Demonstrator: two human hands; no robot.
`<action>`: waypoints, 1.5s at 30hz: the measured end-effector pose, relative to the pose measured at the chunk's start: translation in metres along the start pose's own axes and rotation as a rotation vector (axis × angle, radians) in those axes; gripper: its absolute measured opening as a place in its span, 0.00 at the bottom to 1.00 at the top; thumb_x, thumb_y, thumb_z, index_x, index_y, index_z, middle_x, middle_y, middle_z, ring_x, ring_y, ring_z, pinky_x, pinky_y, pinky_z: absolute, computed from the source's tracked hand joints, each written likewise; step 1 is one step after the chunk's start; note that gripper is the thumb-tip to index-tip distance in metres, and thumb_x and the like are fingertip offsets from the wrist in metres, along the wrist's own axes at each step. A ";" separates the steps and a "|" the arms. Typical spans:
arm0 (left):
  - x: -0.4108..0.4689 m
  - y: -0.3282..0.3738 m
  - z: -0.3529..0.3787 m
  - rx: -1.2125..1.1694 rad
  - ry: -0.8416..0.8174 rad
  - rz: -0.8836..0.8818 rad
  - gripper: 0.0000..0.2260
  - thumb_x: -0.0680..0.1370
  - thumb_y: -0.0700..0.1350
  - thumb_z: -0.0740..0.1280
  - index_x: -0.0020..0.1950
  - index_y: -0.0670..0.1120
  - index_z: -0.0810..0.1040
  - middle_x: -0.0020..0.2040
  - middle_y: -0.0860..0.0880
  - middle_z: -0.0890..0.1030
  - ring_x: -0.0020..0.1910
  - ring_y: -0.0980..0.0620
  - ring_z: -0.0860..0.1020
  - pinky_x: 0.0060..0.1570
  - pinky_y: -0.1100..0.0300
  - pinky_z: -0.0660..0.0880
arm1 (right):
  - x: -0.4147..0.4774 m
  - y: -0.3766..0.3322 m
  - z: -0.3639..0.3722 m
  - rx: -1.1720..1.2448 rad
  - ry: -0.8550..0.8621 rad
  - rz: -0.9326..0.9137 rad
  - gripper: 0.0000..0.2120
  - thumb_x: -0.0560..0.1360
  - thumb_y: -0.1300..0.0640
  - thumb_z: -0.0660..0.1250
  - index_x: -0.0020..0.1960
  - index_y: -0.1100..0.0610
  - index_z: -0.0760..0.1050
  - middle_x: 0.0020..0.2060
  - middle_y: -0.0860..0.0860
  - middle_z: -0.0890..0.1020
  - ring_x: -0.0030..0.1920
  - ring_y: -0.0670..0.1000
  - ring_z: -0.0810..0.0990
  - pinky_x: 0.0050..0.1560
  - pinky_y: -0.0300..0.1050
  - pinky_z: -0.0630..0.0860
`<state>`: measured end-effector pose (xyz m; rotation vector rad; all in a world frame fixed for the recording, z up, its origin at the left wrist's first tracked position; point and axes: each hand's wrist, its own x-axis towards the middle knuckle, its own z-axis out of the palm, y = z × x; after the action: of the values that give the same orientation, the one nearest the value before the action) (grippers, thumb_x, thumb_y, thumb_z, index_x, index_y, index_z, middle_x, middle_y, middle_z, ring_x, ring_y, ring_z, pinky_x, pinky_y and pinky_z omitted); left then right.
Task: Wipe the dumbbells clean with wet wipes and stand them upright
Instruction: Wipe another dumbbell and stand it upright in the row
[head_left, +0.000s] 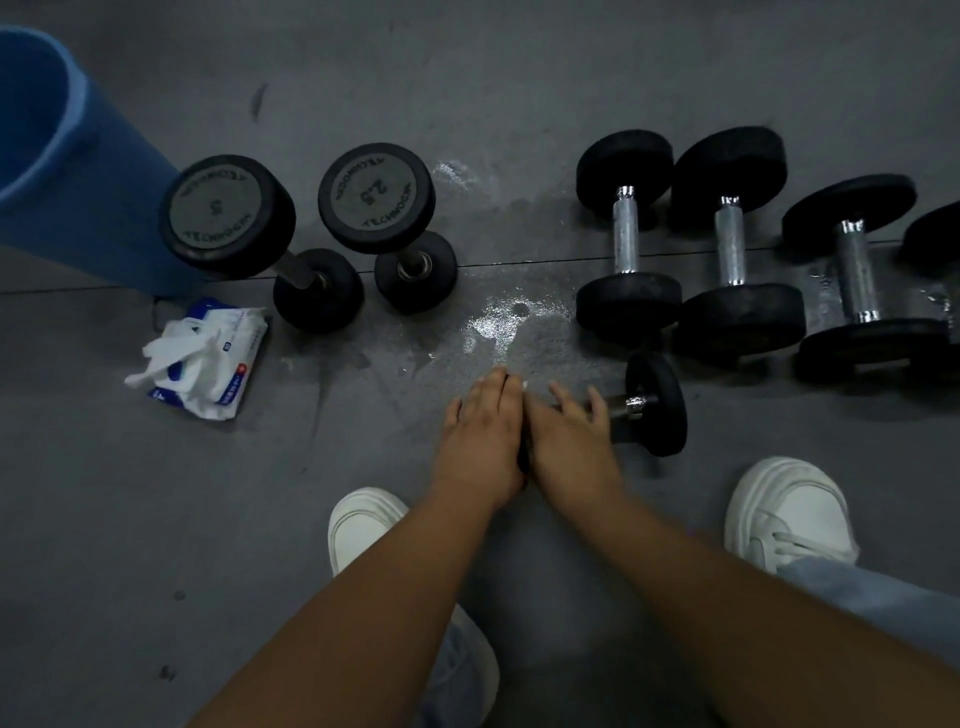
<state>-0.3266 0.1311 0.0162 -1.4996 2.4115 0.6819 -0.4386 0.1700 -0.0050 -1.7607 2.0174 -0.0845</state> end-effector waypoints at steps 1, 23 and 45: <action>0.000 0.000 0.000 0.002 -0.004 0.000 0.44 0.72 0.50 0.72 0.80 0.47 0.48 0.81 0.48 0.48 0.79 0.49 0.50 0.76 0.48 0.51 | 0.006 0.000 -0.001 -0.017 -0.034 0.004 0.22 0.77 0.51 0.58 0.71 0.47 0.63 0.64 0.42 0.76 0.76 0.48 0.58 0.71 0.56 0.41; 0.004 -0.001 -0.001 -0.003 -0.002 0.000 0.43 0.72 0.50 0.72 0.79 0.47 0.50 0.80 0.49 0.49 0.79 0.49 0.51 0.76 0.47 0.52 | -0.020 0.001 -0.013 0.043 0.141 0.016 0.10 0.72 0.53 0.62 0.50 0.45 0.79 0.41 0.45 0.84 0.53 0.51 0.79 0.63 0.51 0.59; 0.010 -0.002 -0.005 -0.032 -0.006 0.000 0.42 0.73 0.50 0.70 0.79 0.47 0.50 0.80 0.49 0.50 0.79 0.50 0.52 0.74 0.48 0.52 | -0.009 0.009 -0.002 0.023 0.220 0.042 0.03 0.69 0.52 0.73 0.41 0.49 0.81 0.43 0.48 0.77 0.45 0.54 0.74 0.44 0.49 0.70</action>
<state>-0.3289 0.1200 0.0161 -1.5073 2.4071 0.7272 -0.4467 0.1798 -0.0039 -1.7602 2.1958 -0.2992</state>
